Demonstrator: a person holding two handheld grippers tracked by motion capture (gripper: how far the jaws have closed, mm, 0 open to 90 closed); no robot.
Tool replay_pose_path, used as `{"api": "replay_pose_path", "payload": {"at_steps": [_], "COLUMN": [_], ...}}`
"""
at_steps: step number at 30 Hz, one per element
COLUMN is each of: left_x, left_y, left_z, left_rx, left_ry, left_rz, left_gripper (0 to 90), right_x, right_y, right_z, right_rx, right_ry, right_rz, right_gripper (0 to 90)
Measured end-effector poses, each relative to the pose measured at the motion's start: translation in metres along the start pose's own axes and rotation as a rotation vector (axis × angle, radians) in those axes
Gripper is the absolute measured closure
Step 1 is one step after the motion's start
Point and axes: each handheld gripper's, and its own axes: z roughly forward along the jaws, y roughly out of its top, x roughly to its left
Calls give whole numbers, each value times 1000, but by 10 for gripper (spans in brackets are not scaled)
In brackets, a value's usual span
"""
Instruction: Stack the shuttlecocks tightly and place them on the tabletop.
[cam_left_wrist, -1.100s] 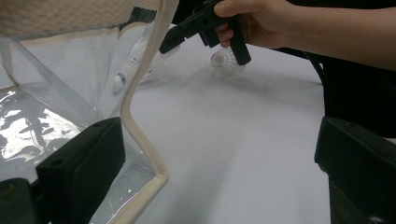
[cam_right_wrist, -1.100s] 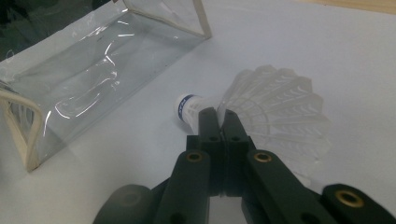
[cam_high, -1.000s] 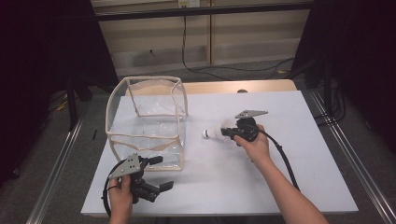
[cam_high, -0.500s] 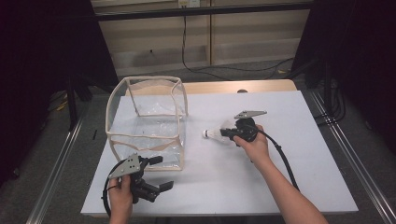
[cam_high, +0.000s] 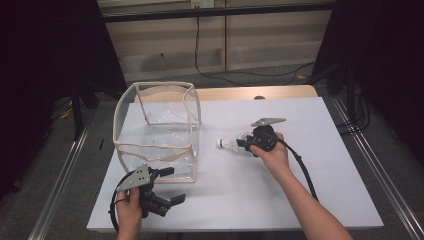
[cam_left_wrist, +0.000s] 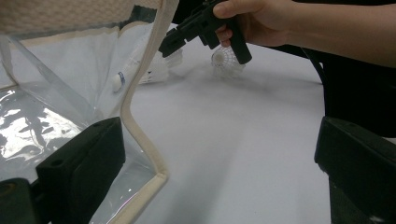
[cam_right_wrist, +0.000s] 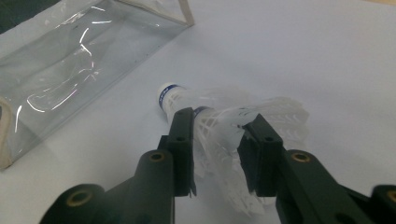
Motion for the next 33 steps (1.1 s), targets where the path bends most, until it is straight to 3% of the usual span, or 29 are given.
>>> {"api": "replay_pose_path", "payload": {"at_steps": [9,18,27,33], "left_x": [0,0,0,0], "left_y": [0,0,0,0], "left_z": [0,1,1,0], "left_rx": [1,1,1,2], "left_ry": [0,0,-2,-1], "left_rz": [1,0,0,-1], "left_gripper": [20,20,20,20], "right_x": [-5,-4,-2,-1], "right_y": [2,2,2,0], "right_z": [-8,-8,-6,-2], "right_rx": [10,16,2,8], "right_ry": [-25,16,70,75], "right_rz": [-2,2,25,35], "right_gripper": [700,892,900,900]}}
